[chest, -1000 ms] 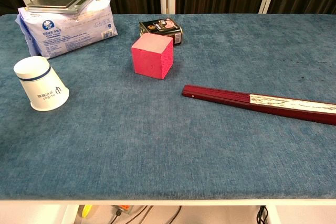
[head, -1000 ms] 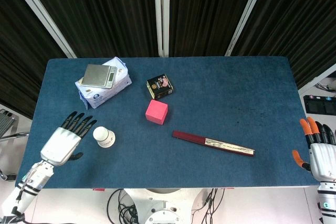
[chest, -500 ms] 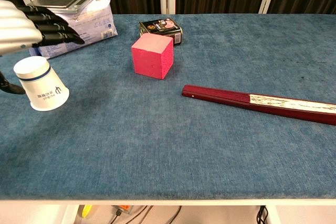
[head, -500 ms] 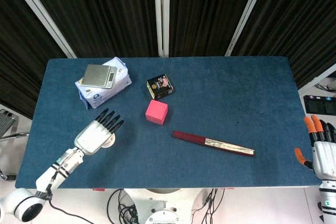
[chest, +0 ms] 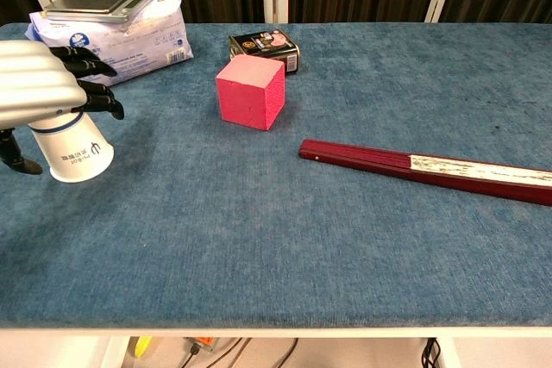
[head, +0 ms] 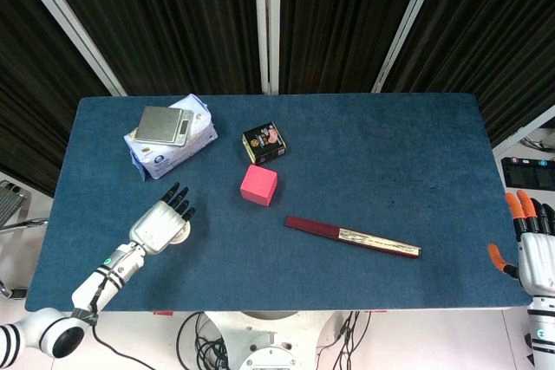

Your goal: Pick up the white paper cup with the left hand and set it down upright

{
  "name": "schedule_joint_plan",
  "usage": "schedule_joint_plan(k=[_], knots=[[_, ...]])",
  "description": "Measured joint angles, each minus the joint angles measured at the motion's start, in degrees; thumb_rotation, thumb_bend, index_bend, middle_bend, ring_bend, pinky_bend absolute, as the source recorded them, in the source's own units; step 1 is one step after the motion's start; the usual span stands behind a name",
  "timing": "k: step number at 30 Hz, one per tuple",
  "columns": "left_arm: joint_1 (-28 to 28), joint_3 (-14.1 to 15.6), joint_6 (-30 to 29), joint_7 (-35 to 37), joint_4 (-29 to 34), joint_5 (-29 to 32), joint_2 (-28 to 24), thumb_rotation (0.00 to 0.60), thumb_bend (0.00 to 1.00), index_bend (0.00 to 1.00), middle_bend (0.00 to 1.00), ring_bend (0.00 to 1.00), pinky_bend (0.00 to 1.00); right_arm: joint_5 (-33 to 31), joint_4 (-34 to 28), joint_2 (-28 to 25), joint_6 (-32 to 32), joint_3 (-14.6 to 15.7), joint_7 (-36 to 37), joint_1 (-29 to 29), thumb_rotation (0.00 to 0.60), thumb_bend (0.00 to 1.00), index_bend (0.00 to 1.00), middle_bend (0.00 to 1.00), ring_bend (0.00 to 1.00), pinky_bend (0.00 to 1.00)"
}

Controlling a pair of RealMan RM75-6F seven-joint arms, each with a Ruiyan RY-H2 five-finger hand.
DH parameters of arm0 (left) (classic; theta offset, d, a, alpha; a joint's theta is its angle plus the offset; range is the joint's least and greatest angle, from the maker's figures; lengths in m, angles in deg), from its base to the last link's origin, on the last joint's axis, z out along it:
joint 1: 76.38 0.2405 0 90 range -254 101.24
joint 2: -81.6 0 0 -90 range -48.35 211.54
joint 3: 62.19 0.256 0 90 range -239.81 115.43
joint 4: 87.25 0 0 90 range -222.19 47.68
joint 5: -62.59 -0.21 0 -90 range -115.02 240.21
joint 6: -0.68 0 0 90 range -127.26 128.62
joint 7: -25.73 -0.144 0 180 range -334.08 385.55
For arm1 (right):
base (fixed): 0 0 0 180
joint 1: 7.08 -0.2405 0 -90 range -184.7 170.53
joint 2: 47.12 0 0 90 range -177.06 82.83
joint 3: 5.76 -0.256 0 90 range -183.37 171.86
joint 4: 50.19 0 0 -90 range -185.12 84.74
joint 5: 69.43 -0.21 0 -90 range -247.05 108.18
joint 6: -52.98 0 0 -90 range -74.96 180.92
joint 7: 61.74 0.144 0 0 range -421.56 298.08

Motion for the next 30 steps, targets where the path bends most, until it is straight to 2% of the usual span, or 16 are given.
schedule_joint_plan(k=[5, 9, 15, 19, 22, 25, 30], knots=[[-0.31, 0.63, -1.19, 0.92, -0.78, -1.47, 0.65, 0.600, 0.15, 0.30, 0.32, 0.00, 0.05, 0.29, 0.46, -0.15, 0.83, 0.25, 0.19, -0.27, 0.600, 0.25, 0.00, 0.00, 0.00, 0.00], [-0.31, 1.16, -2.83, 2.15, -2.52, -3.43, 1.52, 0.600, 0.17, 0.37, 0.40, 0.05, 0.06, 0.49, 0.69, -0.08, 0.94, 0.37, 0.06, -0.39, 0.600, 0.24, 0.00, 0.00, 0.00, 0.00], [0.09, 1.82, -5.22, 4.76, -3.81, -5.66, 2.22, 0.600, 0.17, 0.39, 0.42, 0.08, 0.07, 0.14, 0.86, -0.13, 1.03, 0.27, 0.37, -0.35, 0.600, 0.24, 0.00, 0.00, 0.00, 0.00], [0.31, 1.71, -6.77, 9.67, -4.19, -7.50, 2.50, 0.600, 0.17, 0.39, 0.42, 0.10, 0.07, -0.06, 1.05, -0.06, 1.25, 0.21, 0.50, -0.41, 0.600, 0.25, 0.00, 0.00, 0.00, 0.00], [0.53, 1.48, -8.56, 16.80, -5.10, -9.39, 3.11, 0.600, 0.17, 0.40, 0.42, 0.11, 0.07, -0.15, 1.14, 0.01, 1.47, 0.20, 0.58, -0.50, 0.600, 0.25, 0.00, 0.00, 0.00, 0.00], [0.83, 1.12, -10.46, 27.19, -6.73, -10.76, 4.22, 0.600, 0.18, 0.40, 0.42, 0.11, 0.06, -0.31, 1.23, 0.12, 1.80, 0.20, 0.63, -0.64, 0.600, 0.25, 0.00, 0.00, 0.00, 0.00], [1.23, 0.48, -12.55, 50.27, -11.69, -11.65, 7.34, 0.600, 0.20, 0.41, 0.43, 0.11, 0.06, -0.70, 1.37, 0.46, 2.73, 0.27, 0.22, -1.01, 0.600, 0.25, 0.00, 0.00, 0.00, 0.00]])
